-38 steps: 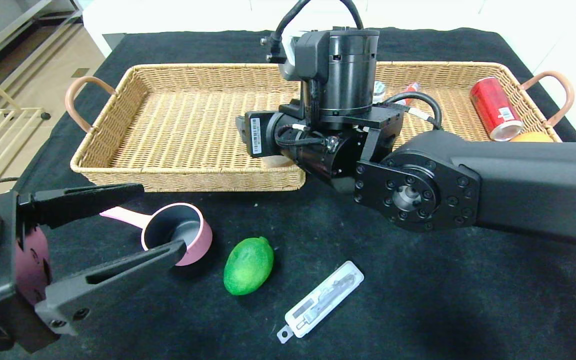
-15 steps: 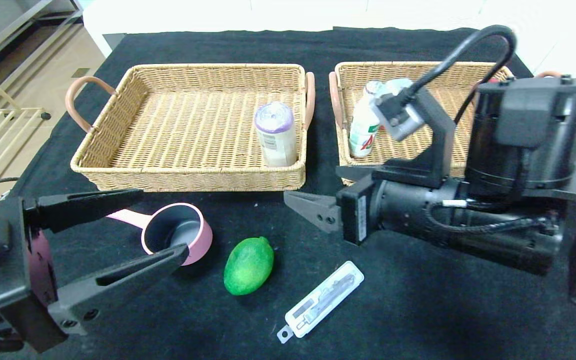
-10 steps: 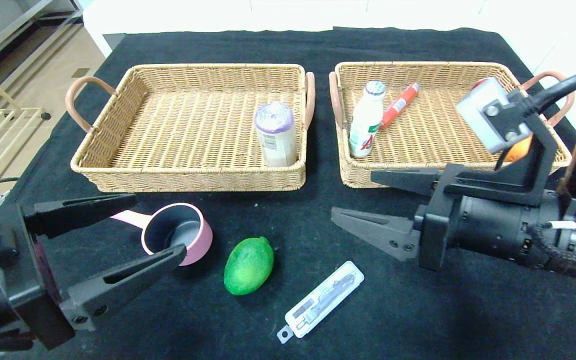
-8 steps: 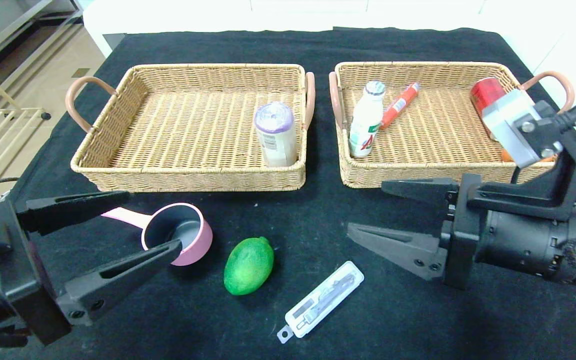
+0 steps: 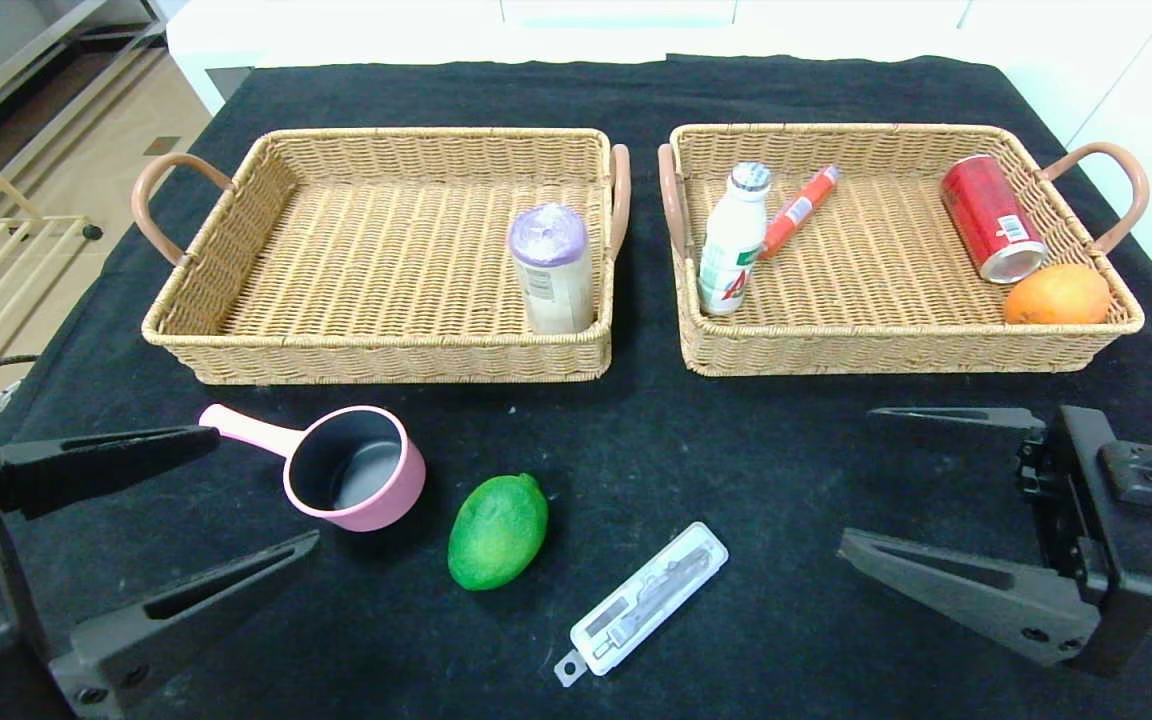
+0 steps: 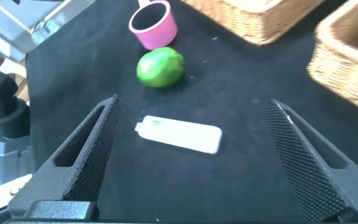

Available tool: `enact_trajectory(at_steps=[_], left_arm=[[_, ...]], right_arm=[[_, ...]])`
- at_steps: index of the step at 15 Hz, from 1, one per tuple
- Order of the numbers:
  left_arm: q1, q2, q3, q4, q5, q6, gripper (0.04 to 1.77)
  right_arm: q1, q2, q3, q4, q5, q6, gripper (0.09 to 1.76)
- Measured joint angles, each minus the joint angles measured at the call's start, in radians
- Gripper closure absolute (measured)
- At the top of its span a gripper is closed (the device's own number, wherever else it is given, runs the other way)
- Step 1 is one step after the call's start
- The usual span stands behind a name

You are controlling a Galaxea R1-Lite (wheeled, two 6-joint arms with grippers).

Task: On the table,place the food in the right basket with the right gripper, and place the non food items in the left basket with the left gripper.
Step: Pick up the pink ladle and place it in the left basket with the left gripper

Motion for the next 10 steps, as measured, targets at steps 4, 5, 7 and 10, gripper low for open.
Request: enact_trajectory(at_steps=[4, 5, 7, 10], left_arm=[[-0.002, 0.01, -0.011, 0.004, 0.032, 0.003, 0.09], [-0.002, 0.017, -0.018, 0.007, 0.051, 0.003, 0.09], [0.002, 0.034, -0.042, 0.063, 0.105, 0.011, 0.09], [0.004, 0.082, -0.122, 0.248, 0.181, 0.005, 0.09]], right_arm=[[-0.101, -0.024, 0.127, -0.15, 0.081, 0.004, 0.15], [-0.107, -0.026, 0.14, -0.153, 0.081, 0.003, 0.15], [-0.111, -0.029, 0.156, -0.156, 0.082, 0.001, 0.15], [-0.114, -0.033, 0.163, -0.156, 0.081, 0.001, 0.15]])
